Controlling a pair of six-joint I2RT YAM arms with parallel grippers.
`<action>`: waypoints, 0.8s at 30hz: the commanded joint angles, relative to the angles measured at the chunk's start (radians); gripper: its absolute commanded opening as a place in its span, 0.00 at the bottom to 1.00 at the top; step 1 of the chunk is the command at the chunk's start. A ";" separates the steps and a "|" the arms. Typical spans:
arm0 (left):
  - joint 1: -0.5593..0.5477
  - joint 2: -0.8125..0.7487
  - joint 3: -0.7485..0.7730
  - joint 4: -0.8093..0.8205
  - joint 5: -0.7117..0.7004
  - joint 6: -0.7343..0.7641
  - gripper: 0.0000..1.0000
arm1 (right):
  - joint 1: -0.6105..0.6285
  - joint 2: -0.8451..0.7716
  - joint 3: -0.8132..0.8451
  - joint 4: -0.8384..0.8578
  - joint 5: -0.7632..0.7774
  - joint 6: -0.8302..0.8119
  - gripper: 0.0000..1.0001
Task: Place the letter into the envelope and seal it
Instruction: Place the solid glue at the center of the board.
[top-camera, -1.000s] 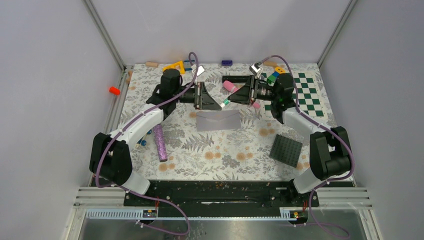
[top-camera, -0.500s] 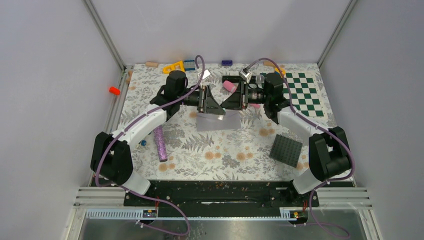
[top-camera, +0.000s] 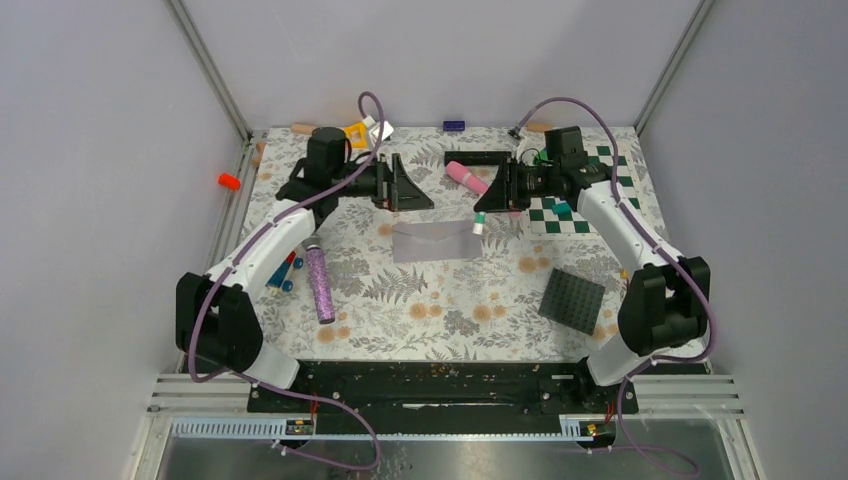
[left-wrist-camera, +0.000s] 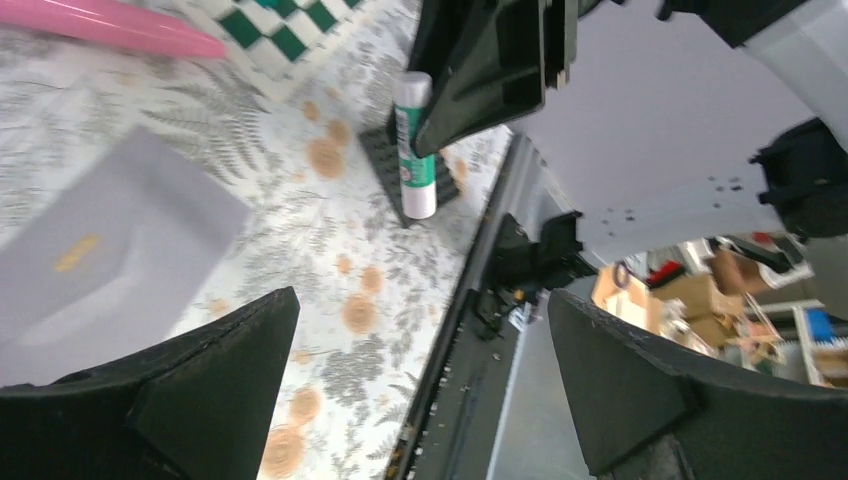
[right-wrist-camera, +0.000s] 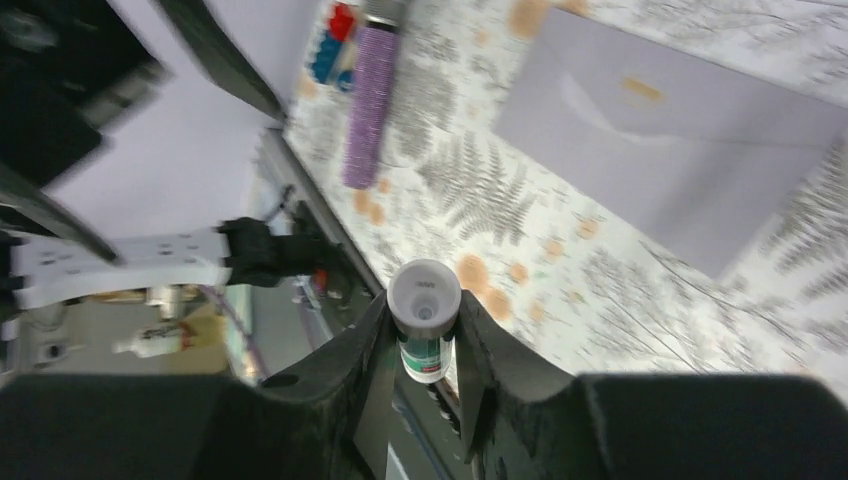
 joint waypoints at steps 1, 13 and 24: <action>0.063 -0.064 0.073 -0.140 -0.102 0.171 0.99 | 0.008 0.082 0.102 -0.421 0.273 -0.367 0.07; 0.204 -0.132 0.016 -0.293 -0.207 0.304 0.99 | 0.026 0.469 0.437 -0.624 0.661 -0.467 0.07; 0.220 -0.171 -0.018 -0.305 -0.293 0.300 0.99 | 0.070 0.683 0.658 -0.648 0.766 -0.373 0.10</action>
